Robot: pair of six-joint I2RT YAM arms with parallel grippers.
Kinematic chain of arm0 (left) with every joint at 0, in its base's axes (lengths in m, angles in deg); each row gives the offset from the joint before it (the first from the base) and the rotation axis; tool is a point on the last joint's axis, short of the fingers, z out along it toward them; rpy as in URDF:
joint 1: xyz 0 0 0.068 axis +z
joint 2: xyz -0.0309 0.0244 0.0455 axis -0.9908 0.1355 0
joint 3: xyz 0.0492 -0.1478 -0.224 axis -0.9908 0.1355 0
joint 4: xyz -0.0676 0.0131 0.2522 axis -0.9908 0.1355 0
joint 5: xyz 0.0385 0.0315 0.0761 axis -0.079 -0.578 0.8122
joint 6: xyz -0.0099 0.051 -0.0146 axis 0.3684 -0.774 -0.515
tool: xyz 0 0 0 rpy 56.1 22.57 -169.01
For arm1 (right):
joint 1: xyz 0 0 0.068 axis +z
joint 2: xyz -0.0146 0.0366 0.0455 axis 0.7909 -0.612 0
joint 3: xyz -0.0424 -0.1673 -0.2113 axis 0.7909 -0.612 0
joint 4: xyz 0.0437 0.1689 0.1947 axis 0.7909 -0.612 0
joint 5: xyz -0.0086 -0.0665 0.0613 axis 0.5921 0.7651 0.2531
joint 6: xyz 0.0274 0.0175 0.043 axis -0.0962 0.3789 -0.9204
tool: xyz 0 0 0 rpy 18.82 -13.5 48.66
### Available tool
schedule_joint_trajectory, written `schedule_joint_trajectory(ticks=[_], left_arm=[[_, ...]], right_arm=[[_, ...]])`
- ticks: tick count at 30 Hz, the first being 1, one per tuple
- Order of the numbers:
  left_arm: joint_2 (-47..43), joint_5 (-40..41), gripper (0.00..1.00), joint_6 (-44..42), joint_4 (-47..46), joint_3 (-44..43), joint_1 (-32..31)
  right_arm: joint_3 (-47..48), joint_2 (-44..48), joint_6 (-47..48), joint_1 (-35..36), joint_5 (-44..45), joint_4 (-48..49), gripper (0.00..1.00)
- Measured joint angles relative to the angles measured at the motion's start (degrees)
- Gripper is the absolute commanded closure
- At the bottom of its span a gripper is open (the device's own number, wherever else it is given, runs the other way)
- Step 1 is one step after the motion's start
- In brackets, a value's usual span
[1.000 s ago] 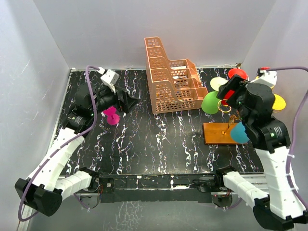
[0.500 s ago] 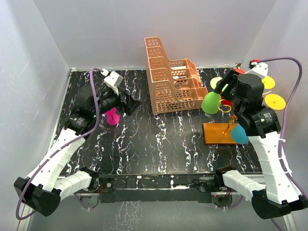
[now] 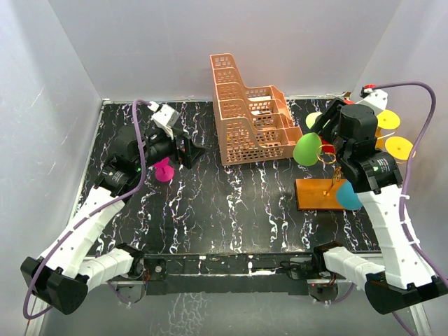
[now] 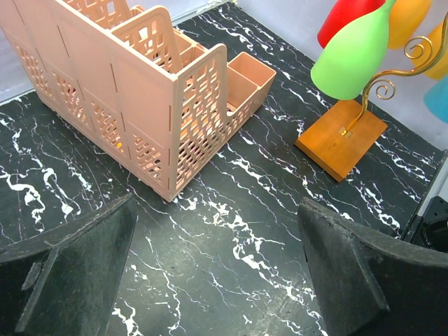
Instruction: Take the wine glass off the wine glass rack
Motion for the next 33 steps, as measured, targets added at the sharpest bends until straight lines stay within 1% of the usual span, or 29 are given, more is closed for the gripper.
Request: schedule_joint_trajectory(ticks=[5, 14, 27, 30, 33], left_arm=[[0.0, -0.1, 0.03, 0.1, -0.7, 0.0, 0.0], [0.0, -0.1, 0.03, 0.2, -0.7, 0.0, -0.2], [0.0, 0.0, 0.03, 0.2, -0.7, 0.0, -0.3], [0.0, 0.0, 0.03, 0.2, -0.7, 0.0, -0.3], [0.0, 0.0, 0.03, 0.2, -0.7, 0.1, -0.4]], right_arm=[[-0.1, -0.6, -1.0, 0.0, 1.2, 0.1, 0.44], [-1.2, -1.1, -1.3, -0.4, 2.8, 1.2, 0.45], [-4.5, -1.2, -1.6, -2.6, 1.0, 4.1, 0.48], [-5.7, -0.8, -2.1, -3.0, 0.5, 5.9, 0.5], [-6.0, -0.5, -2.6, -3.1, -0.2, 6.4, 0.56]])
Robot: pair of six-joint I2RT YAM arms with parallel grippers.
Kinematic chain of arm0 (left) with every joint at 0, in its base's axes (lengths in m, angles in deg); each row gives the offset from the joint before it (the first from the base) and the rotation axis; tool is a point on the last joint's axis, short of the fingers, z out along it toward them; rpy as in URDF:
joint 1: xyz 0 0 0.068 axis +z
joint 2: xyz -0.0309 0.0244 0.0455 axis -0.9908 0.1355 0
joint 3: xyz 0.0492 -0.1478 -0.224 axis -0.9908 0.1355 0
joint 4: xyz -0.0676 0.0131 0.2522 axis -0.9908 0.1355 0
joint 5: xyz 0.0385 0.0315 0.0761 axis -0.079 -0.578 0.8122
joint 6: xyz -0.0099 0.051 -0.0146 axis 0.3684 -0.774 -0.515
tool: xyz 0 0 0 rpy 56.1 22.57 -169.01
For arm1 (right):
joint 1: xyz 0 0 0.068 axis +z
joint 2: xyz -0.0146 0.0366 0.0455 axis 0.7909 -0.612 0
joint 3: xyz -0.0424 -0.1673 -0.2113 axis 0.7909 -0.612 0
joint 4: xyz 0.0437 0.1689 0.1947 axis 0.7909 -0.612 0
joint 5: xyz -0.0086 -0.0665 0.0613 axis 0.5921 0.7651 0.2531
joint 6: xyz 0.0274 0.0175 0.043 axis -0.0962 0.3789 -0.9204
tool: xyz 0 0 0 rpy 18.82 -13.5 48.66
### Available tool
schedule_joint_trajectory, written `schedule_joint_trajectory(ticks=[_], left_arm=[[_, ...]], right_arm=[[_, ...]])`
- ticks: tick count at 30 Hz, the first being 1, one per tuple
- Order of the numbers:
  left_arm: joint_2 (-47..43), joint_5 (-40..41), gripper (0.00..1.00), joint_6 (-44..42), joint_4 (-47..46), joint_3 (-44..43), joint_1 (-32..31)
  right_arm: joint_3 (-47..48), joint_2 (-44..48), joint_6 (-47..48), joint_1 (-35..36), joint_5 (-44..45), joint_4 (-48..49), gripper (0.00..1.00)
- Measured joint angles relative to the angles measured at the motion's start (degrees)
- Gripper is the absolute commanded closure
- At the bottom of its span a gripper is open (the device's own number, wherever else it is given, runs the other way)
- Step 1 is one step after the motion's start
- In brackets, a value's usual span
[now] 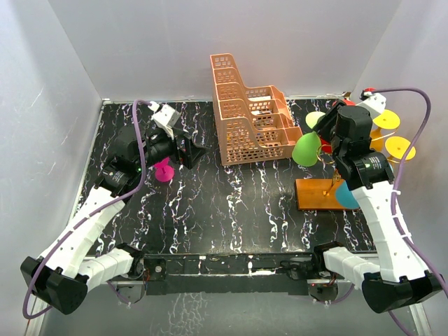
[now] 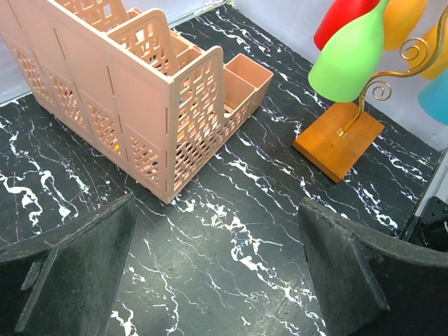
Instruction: Take the wine glass off the wine glass rack
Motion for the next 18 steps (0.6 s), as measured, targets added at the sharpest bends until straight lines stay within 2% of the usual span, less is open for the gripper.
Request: schedule_joint_trajectory(ticks=[13, 18], left_arm=[[0.0, 0.0, 0.03, 0.0, 0.0, 0.7, 0.0], [0.0, 0.0, 0.03, 0.0, 0.0, 0.7, 0.0]], right_arm=[[-2.3, 2.2, -0.4, -0.3, -0.2, 2.3, 0.69], [-2.5, 2.8, -0.3, -0.3, 0.1, 2.7, 0.77]])
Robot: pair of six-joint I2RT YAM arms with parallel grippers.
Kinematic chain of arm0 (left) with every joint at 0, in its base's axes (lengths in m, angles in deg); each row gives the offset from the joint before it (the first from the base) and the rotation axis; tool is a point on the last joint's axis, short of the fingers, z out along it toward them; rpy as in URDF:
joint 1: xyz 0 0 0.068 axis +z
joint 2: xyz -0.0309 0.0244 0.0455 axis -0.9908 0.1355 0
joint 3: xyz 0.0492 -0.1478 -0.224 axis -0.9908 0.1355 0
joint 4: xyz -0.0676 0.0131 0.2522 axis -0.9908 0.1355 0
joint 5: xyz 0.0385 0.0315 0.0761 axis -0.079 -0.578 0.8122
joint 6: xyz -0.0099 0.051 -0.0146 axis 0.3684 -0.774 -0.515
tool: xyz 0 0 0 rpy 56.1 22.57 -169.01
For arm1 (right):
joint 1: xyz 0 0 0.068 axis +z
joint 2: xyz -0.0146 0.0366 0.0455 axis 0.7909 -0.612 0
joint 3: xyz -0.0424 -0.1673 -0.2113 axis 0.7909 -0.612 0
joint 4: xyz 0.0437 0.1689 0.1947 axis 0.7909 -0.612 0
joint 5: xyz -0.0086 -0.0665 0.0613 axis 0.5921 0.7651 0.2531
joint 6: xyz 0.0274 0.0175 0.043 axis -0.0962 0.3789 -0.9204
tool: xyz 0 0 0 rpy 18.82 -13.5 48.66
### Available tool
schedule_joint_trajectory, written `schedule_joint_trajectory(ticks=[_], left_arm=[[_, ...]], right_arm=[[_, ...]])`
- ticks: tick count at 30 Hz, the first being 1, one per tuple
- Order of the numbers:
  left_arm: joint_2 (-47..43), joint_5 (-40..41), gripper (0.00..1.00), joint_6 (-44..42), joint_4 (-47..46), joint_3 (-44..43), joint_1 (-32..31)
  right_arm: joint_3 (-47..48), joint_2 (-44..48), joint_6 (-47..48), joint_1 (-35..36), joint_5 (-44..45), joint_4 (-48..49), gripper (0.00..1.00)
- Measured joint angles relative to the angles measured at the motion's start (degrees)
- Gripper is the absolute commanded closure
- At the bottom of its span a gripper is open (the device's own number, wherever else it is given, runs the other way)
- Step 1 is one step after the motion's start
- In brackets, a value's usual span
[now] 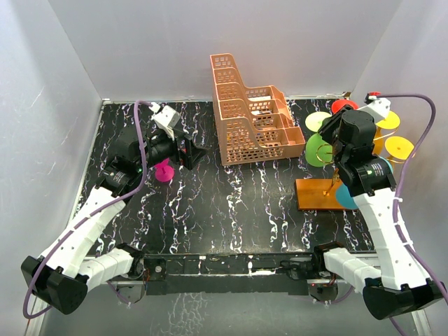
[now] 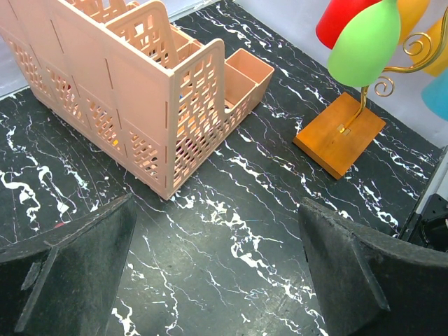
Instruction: Take the wine glass off the wine glass rack
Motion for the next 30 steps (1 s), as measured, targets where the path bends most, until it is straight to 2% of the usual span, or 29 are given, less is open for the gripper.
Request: schedule_joint_trajectory(ticks=[8, 30], left_arm=[[0.0, 0.0, 0.03, 0.0, 0.0, 0.0, 0.0], [0.3, 0.0, 0.03, 0.3, -0.4, 0.0, 0.0]], right_arm=[[0.0, 0.2, -0.9, 0.0, -0.2, 0.5, 0.92], [-0.4, 3.1, -18.2, -0.3, -0.5, -1.1, 0.92]])
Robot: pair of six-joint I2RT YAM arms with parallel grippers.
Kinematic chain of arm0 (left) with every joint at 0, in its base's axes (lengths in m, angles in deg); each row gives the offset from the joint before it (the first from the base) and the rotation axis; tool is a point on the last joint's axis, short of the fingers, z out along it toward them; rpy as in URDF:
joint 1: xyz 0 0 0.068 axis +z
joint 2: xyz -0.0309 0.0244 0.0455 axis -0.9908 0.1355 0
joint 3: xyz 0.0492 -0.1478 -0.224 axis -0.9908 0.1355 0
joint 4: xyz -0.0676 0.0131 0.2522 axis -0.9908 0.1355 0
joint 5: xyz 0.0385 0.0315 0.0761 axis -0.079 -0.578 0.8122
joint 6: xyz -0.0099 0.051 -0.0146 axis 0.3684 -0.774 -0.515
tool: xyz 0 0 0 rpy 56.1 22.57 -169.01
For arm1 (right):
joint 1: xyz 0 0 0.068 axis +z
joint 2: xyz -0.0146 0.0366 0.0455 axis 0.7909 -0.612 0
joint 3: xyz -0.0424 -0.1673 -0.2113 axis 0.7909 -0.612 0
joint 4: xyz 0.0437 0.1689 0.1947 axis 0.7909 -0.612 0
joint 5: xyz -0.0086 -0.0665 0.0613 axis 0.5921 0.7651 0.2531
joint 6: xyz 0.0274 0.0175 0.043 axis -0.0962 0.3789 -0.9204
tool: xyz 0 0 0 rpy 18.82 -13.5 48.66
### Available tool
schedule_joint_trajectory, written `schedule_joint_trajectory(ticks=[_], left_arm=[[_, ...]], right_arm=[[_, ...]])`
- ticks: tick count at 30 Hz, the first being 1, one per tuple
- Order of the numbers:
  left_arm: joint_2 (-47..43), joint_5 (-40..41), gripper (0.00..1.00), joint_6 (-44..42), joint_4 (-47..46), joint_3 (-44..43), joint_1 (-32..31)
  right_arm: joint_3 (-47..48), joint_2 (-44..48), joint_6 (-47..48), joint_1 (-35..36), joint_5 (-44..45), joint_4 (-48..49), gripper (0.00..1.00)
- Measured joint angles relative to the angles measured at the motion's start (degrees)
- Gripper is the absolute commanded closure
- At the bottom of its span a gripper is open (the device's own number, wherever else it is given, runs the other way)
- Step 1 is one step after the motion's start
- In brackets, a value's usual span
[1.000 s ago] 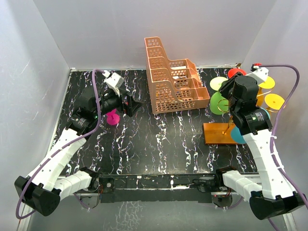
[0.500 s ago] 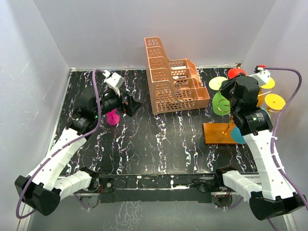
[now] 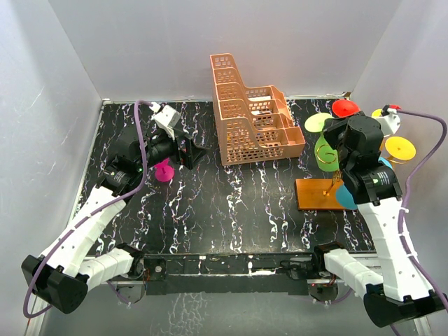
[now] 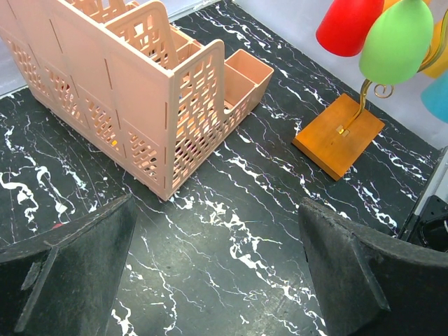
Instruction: Take the wine glass off the wine glass rack
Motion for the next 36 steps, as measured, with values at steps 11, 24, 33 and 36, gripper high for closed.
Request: schedule_joint_trajectory(ticks=[11, 24, 33, 36], left_arm=[[0.0, -0.1, 0.03, 0.2, 0.0, 0.0, 0.0], [0.1, -0.2, 0.03, 0.3, 0.0, 0.0, -0.3], [0.1, -0.2, 0.03, 0.3, 0.0, 0.0, -0.4], [0.1, -0.2, 0.03, 0.3, 0.0, 0.0, -0.5]], right_arm=[[-0.7, 3.0, -7.6, 0.0, 0.1, 0.2, 0.92], [-1.2, 2.1, -12.2, -0.1, 0.2, 0.7, 0.92], [-1.2, -0.2, -14.4, -0.1, 3.4, 0.7, 0.92], [-1.2, -0.1, -14.7, -0.1, 5.4, 0.7, 0.92]])
